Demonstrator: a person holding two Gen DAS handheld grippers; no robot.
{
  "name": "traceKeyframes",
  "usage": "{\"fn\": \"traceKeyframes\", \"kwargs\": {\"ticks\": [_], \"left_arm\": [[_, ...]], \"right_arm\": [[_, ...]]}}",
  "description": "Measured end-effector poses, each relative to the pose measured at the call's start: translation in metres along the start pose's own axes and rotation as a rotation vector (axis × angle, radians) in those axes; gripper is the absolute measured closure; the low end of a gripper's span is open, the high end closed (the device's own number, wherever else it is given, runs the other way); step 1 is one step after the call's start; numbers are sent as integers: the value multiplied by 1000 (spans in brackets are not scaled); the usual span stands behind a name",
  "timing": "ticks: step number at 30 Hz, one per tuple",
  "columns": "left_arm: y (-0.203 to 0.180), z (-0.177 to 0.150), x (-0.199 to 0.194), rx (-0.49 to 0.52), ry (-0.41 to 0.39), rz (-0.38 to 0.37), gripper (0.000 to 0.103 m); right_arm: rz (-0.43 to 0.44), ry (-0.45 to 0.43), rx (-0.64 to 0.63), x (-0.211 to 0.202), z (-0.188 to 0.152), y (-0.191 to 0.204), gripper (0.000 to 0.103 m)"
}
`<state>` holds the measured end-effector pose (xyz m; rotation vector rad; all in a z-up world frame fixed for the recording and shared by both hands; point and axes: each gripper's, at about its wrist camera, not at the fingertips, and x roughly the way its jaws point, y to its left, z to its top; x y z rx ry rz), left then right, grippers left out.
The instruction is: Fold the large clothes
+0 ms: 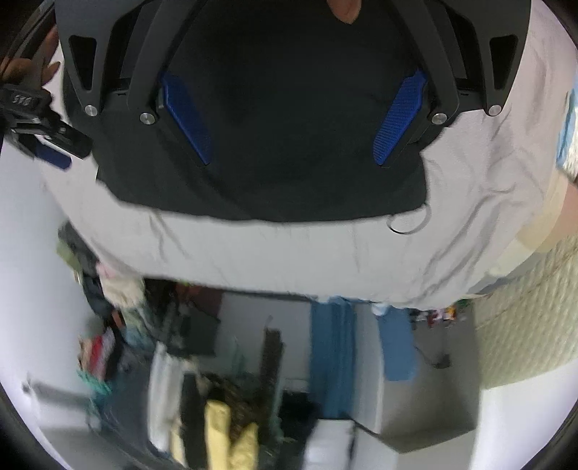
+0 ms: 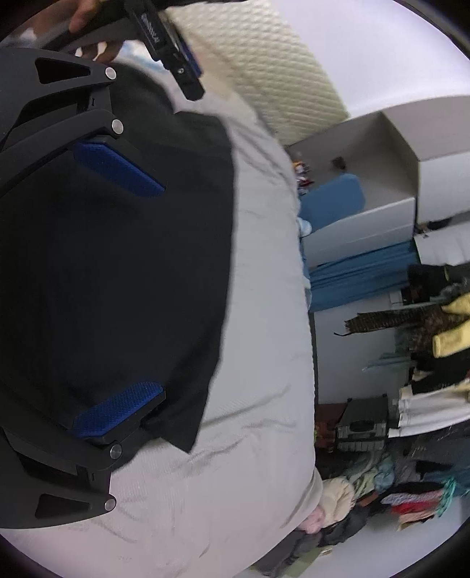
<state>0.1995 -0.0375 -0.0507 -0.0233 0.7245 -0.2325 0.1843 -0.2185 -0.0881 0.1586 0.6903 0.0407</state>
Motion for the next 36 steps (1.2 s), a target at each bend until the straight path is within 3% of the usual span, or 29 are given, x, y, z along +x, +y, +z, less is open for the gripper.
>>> {"fn": "traceKeyframes", "kwargs": {"ticks": [2, 7, 9, 16, 27, 36], "left_arm": [[-5, -5, 17, 20, 41, 0, 12], [-12, -8, 49, 36, 36, 7, 11], [-14, -5, 67, 45, 52, 30, 0], [-6, 16, 120, 9, 83, 19, 0], [-5, 39, 194, -7, 95, 70, 0], [-2, 39, 195, -15, 118, 62, 0]], "right_arm": [[-22, 5, -16, 16, -9, 1, 0], [-22, -9, -16, 37, -11, -10, 0], [-21, -10, -9, 45, -5, -14, 0], [-8, 23, 12, 87, 11, -27, 0], [8, 75, 34, 143, 32, -37, 0], [63, 92, 20, 132, 25, -37, 0]]}}
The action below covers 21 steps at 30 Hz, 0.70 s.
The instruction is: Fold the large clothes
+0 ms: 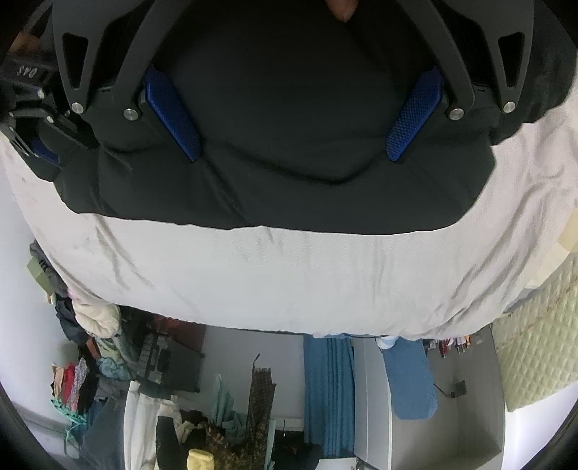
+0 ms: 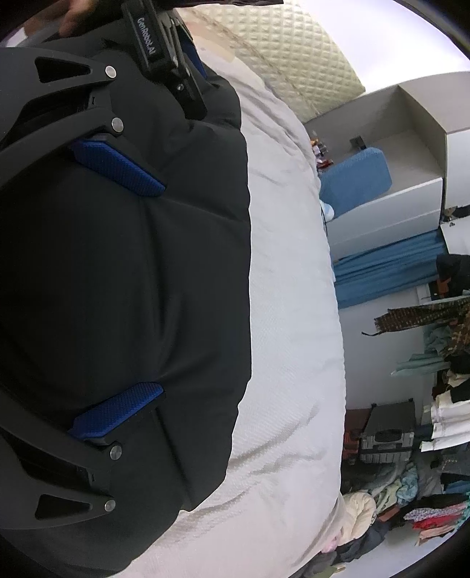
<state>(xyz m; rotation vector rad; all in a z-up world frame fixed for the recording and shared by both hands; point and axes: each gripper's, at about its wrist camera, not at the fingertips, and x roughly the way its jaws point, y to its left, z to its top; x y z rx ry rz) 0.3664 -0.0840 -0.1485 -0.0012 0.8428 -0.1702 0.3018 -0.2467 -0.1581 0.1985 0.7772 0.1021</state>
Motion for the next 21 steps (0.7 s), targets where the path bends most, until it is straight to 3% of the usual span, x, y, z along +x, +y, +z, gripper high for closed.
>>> {"fn": "traceKeyframes", "kwargs": {"ticks": [7, 10, 12, 19, 21], "left_arm": [[48, -23, -63, -68, -58, 47, 0], [78, -37, -93, -108, -80, 92, 0], [99, -49, -103, -161, -88, 78, 0], [146, -80, -91, -287, -22, 89, 1], [152, -84, -88, -306, -14, 79, 1]], "right_arm": [[21, -62, -72, -55, -8, -5, 0], [21, -75, -56, -80, -9, -21, 0], [33, -81, -30, -89, -10, -33, 0], [-84, -32, 17, -83, -25, -76, 0], [-82, 7, 91, -76, -29, -96, 0]]}}
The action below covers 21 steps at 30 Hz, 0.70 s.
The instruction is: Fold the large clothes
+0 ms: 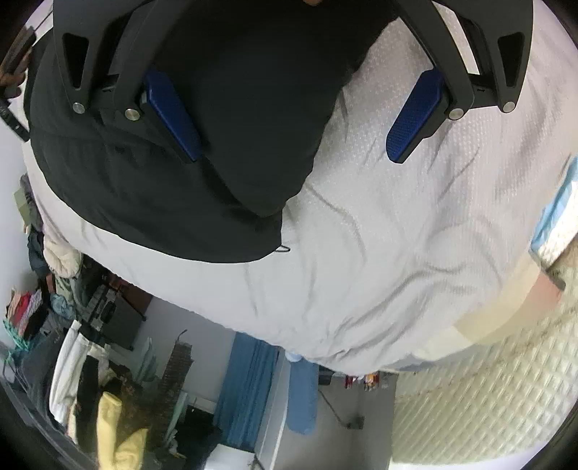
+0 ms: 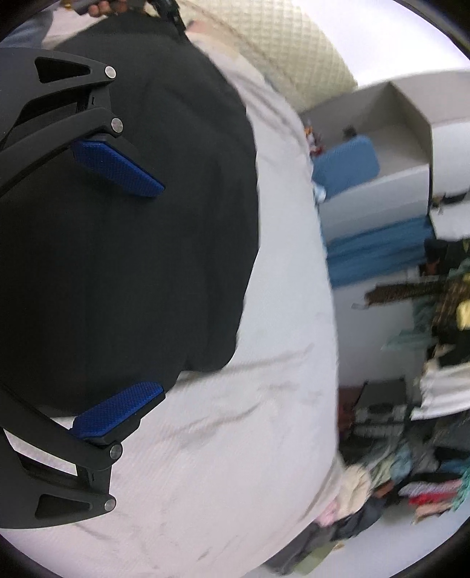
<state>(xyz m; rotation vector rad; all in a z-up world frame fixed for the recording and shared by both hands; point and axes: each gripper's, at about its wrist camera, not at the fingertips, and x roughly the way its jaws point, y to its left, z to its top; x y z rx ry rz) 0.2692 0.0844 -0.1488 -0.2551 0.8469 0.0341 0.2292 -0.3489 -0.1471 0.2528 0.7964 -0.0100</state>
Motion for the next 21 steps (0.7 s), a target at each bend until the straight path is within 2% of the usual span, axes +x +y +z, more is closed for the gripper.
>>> {"fn": "traceKeyframes", "kwargs": {"ticks": [4, 5, 7, 9, 10, 11, 12, 13, 15, 21], "left_arm": [[12, -9, 5, -21, 16, -42, 2], [16, -13, 5, -30, 22, -56, 6], [22, -16, 7, -56, 43, -101, 20], [18, -19, 8, -39, 69, -146, 39], [13, -20, 7, -17, 67, -136, 42], [8, -21, 4, 3, 62, -128, 51], [4, -22, 1, 19, 59, -125, 57], [-1, -25, -2, 31, 56, -117, 59], [-5, -32, -8, 63, 49, -75, 60], [0, -46, -11, 78, 80, -22, 60]], "right_arm": [[52, 77, 191, 10, -3, -39, 0], [65, 93, 216, 12, -4, -44, 0], [98, 144, 244, 18, -8, -49, 0], [151, 194, 250, 25, -15, -47, 4], [185, 206, 252, 26, -17, -44, 14], [222, 211, 251, 24, -19, -41, 22], [243, 207, 245, 22, -19, -37, 41], [253, 194, 215, 16, -17, -29, 62], [202, 168, 129, 4, -13, -14, 78], [76, 177, -29, -4, -27, 13, 81]]}}
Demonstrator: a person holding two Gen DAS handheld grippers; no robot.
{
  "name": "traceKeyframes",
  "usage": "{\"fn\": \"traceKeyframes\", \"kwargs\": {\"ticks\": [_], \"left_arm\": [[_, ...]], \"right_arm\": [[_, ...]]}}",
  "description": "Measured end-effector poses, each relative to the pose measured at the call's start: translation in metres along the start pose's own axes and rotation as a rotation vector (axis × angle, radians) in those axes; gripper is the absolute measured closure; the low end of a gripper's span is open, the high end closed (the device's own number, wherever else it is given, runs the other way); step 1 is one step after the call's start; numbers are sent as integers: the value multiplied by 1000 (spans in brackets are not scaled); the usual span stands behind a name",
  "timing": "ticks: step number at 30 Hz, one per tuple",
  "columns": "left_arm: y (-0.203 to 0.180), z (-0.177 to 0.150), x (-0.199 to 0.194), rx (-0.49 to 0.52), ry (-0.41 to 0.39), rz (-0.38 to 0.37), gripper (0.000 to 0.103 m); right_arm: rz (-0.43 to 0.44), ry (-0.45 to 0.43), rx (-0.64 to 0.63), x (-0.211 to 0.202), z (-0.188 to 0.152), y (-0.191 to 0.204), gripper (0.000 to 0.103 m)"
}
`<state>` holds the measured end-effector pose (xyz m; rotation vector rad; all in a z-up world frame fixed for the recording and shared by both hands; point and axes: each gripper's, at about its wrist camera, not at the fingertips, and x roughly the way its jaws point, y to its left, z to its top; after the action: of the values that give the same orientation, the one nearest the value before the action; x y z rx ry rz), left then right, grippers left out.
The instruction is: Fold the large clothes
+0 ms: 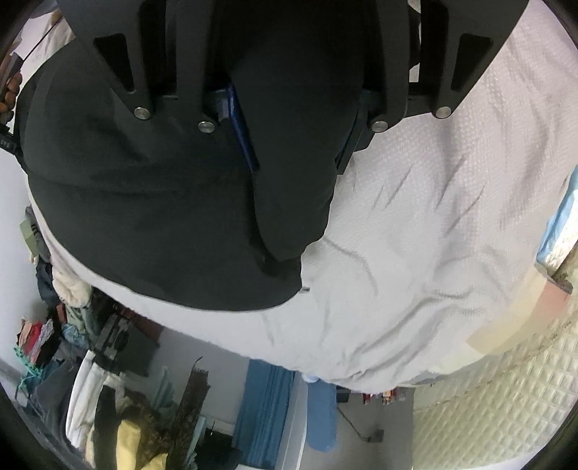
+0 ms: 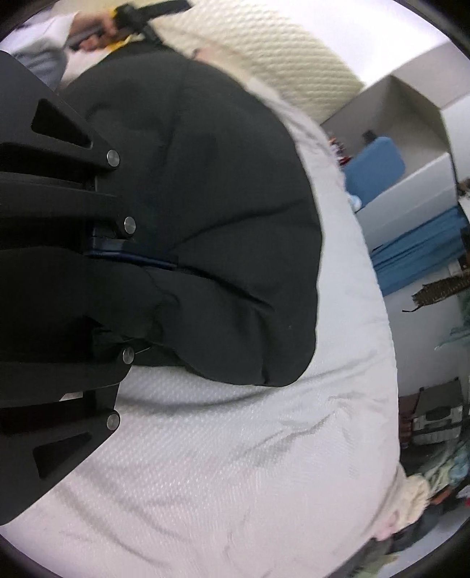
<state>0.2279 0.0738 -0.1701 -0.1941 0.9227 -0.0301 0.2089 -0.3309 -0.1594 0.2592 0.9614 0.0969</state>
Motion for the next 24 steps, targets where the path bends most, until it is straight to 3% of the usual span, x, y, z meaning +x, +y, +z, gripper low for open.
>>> {"fn": "traceKeyframes", "kwargs": {"ticks": [7, 15, 17, 19, 20, 21, 24], "left_arm": [[1, -6, 13, 8, 59, 12, 57], [-2, -2, -10, 16, -18, 49, 56], [-2, -2, -23, 18, -47, 74, 52], [-4, -2, -37, 33, -63, 86, 37], [-5, -3, -46, 33, -81, 89, 24], [-6, -3, -53, 31, -97, 90, 19], [-12, -5, -81, 41, -143, 79, 19]], "right_arm": [[-72, 41, -61, 17, -15, 0, 81], [-79, 1, 1, -13, -24, -8, 78], [-92, -24, 14, -28, -29, -9, 64], [-115, -60, 19, -43, -34, -11, 39], [-118, -73, 25, -48, -35, -12, 35], [-119, -90, 38, -56, -37, -14, 32], [-118, -141, 77, -80, -40, -14, 23]]}}
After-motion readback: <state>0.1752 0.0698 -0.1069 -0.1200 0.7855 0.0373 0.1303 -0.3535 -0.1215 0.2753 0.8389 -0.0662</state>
